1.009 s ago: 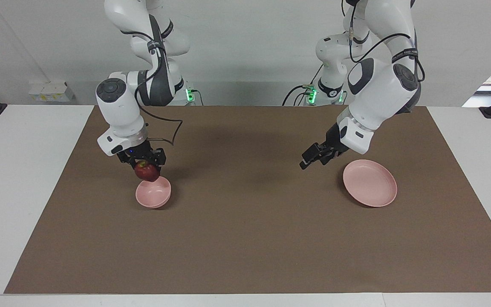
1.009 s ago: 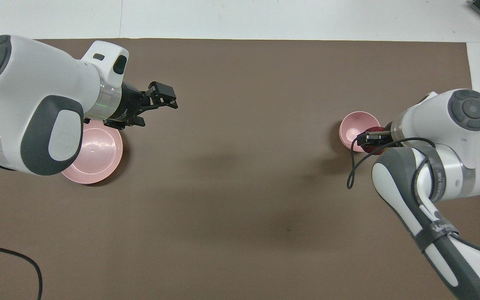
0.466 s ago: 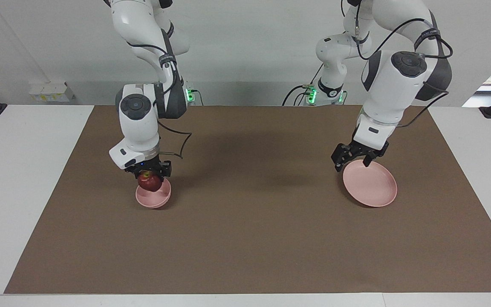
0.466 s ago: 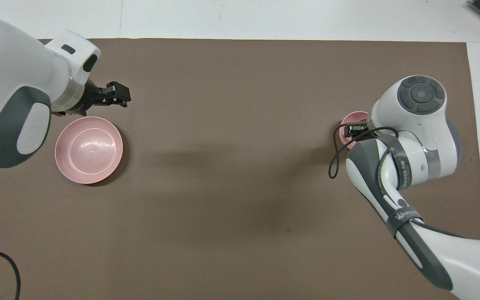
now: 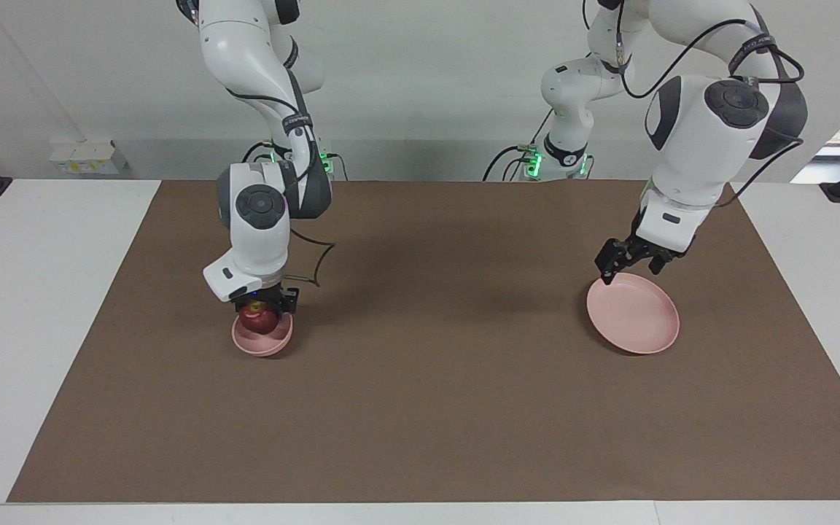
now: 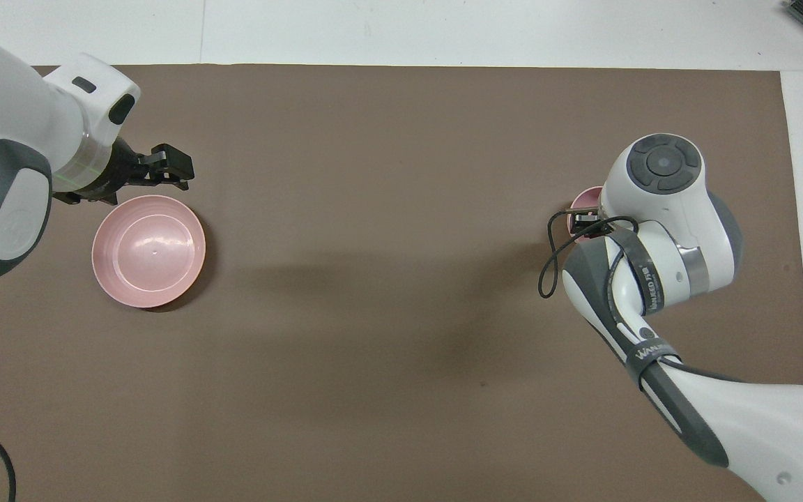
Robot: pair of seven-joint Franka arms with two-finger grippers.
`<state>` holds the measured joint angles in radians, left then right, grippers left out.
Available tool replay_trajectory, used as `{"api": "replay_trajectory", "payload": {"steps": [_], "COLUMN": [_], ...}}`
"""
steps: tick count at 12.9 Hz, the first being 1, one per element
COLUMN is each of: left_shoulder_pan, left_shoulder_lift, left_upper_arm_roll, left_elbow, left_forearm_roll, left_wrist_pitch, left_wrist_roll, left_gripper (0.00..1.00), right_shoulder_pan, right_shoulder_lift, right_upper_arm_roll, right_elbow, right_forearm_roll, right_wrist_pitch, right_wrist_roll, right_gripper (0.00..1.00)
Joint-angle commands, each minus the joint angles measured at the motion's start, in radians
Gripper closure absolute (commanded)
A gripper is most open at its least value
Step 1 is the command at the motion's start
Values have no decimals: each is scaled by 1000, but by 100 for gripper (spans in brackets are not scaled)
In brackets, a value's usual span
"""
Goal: Move apple from plate to bowl
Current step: 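Retract the left gripper while the right gripper moves the apple over the bowl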
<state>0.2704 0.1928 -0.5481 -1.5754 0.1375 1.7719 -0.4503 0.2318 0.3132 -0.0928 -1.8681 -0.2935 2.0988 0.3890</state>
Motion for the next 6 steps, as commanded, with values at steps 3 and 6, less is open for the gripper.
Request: {"api": "replay_trajectory", "payload": {"steps": [3,6], "left_shoulder_pan": [-3,0], "left_shoulder_lift": [-149,-228], "left_upper_arm_roll": [3,4], "left_elbow": [-67,-124], "left_forearm_roll": [-42,-78], "left_wrist_pitch": [-100,-106], "left_wrist_roll": [-2,5], "left_gripper": [0,0], "right_shoulder_pan": [-11,-12], "right_shoulder_lift": [23,26], "right_upper_arm_roll": [5,5], "right_elbow": [15,9], "right_forearm_roll": [-18,-16], "right_wrist_pitch": [18,29], "right_wrist_roll": [28,25], "right_gripper": [99,85]}}
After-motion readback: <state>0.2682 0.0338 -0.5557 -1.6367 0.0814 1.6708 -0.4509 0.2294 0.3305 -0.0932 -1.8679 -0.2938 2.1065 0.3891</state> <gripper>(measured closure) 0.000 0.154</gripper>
